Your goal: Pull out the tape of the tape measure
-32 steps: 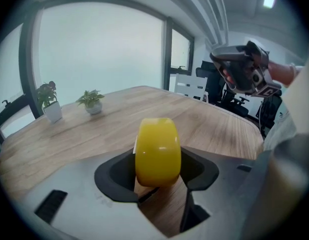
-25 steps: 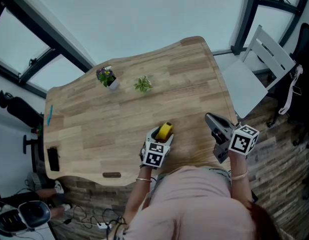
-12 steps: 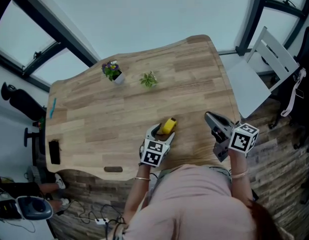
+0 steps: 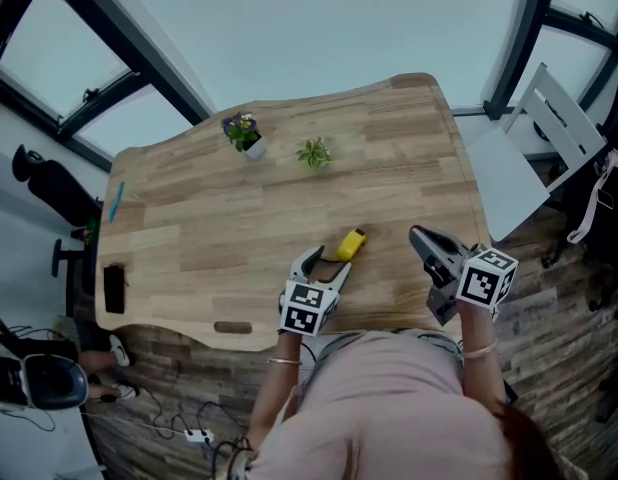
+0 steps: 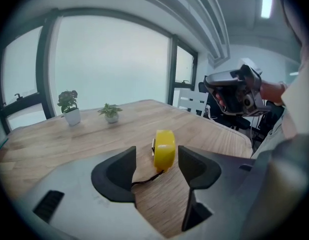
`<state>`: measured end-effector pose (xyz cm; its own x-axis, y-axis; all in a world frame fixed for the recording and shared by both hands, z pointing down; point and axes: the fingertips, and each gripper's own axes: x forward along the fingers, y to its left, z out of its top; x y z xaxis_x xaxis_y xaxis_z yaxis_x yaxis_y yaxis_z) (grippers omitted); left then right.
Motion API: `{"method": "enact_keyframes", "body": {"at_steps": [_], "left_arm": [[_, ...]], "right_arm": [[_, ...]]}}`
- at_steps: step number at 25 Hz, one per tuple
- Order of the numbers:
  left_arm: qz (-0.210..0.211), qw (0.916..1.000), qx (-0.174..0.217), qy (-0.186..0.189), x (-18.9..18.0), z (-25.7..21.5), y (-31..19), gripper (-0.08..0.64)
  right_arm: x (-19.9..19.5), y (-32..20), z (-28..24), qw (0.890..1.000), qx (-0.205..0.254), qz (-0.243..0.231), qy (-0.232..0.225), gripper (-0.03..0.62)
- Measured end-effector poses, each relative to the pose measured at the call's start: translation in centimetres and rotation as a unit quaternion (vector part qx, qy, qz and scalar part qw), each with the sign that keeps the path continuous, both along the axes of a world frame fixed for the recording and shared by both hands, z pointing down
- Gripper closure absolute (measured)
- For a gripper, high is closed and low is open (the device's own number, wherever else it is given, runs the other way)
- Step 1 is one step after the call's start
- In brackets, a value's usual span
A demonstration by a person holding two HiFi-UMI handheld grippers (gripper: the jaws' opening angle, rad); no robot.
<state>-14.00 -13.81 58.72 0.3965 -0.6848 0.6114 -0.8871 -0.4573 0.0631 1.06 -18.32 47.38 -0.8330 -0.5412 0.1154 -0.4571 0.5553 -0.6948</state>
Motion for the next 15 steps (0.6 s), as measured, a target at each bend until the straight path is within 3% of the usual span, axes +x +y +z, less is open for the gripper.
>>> {"method": "enact_keyframes", "body": {"at_steps": [8,15], "left_arm": [[-0.025,0.9993,0.012,0.025,-1.5,-2.2,1.9,0.348],[-0.042,0.9979,0.031,0.038,-2.6,-4.5,3.7,0.433]], "right_arm": [[-1.6,1.7,-1.0,0.998,0.04,0.004,0.038,0.594],[-2.5,3.2,-2.8,0.992,0.093,0.009,0.082,0.594]]}}
